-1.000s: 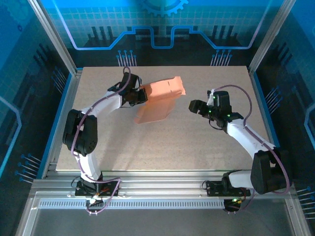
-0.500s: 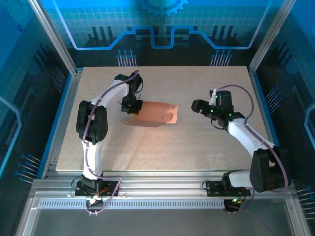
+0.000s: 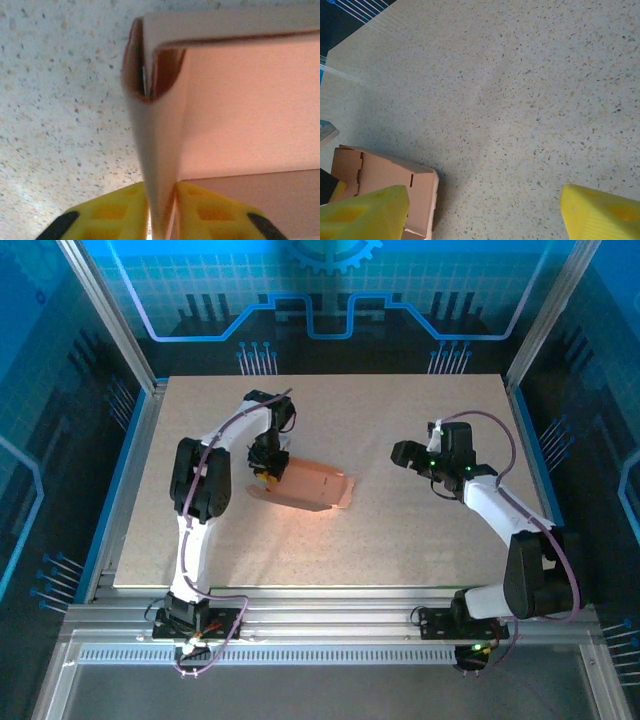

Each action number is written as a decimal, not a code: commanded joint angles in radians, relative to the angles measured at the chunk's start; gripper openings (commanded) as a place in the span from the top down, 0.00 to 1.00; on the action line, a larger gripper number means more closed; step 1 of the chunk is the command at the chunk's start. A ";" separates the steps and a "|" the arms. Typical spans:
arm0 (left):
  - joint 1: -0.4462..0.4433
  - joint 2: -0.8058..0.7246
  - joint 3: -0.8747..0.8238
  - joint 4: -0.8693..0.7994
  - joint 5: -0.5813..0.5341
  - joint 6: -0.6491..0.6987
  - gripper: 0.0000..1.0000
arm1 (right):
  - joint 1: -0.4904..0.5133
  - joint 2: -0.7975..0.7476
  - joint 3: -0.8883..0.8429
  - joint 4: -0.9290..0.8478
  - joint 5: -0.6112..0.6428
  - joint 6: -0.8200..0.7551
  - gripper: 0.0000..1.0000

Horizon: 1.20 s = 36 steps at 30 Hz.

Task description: Fold the paper box

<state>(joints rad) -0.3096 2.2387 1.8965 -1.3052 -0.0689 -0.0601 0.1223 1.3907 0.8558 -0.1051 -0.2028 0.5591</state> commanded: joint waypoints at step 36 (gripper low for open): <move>0.057 -1.134 -0.734 0.362 -0.212 -0.415 0.06 | 0.155 0.245 0.179 0.099 -0.068 -0.027 0.07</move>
<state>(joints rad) -0.2607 1.1786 1.2682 -0.9874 -0.2771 -0.3515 0.2459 1.5936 0.9798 -0.0299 -0.2550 0.5335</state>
